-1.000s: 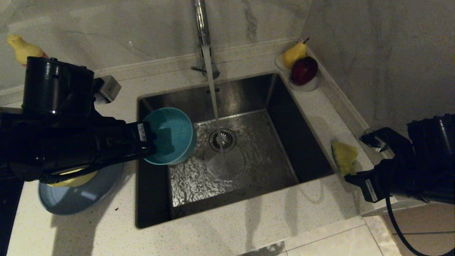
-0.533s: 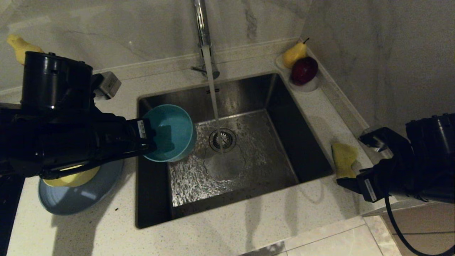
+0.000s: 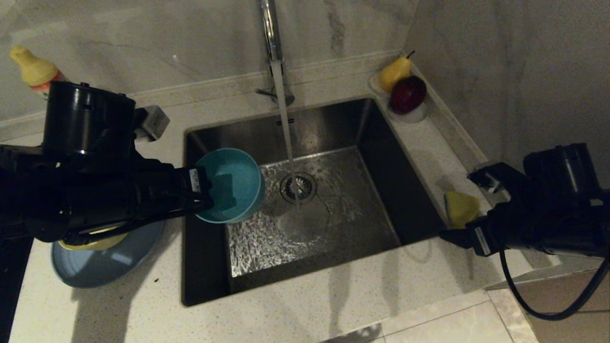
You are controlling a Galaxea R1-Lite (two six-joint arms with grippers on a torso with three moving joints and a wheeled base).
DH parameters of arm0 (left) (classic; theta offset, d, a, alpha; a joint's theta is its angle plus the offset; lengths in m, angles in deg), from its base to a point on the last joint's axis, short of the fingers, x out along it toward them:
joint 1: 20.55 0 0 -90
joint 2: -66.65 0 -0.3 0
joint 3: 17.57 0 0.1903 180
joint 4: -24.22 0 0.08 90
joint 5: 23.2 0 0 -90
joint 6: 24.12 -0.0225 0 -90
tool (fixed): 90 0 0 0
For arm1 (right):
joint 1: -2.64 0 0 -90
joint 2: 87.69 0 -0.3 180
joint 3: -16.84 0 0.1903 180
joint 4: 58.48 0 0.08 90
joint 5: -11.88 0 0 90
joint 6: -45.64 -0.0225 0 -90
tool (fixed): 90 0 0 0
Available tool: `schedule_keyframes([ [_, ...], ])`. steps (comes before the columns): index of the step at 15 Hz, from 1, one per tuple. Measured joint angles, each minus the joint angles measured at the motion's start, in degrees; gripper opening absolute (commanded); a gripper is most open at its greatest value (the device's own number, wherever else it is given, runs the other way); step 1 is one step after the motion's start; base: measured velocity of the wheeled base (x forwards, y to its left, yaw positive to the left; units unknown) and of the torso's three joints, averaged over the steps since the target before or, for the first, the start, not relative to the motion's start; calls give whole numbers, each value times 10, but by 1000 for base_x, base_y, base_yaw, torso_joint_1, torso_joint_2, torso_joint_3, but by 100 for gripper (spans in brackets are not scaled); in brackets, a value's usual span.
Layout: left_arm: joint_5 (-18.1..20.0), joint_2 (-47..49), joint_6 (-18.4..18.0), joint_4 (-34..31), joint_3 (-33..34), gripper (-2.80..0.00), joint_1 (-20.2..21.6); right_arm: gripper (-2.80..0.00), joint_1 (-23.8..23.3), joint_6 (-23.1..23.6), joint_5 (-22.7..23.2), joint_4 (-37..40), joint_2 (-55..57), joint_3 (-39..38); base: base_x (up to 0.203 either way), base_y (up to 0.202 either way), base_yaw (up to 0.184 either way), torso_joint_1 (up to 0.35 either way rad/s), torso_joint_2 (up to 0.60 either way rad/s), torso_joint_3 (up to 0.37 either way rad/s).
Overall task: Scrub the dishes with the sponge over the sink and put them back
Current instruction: Pick up a bowl and the sponge
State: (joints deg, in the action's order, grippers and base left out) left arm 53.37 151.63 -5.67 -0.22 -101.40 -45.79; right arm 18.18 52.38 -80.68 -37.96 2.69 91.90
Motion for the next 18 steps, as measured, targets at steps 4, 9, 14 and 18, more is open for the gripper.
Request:
schedule_keyframes([
  [4, 0, -2, 0, 0, 13, -280, 0, 0, -1, 0, -1, -1, 16, 16, 0, 0, 0, 0, 0, 0],
  [9, 0, -14, 3, 0, 18, -280, 0, -280, -1, 0, -2, -1, 20, 17, 0, 0, 0, 0, 0, 0],
  [14, 1, -19, 4, 0, 47, -280, 0, -280, -1, -6, -2, 0, 21, 17, 0, 0, 0, 0, 0, 0],
  [18, 1, -25, 5, 1, 40, -280, 0, -280, 0, -7, -9, 2, 17, 16, 0, 0, 0, 0, 0, 0],
])
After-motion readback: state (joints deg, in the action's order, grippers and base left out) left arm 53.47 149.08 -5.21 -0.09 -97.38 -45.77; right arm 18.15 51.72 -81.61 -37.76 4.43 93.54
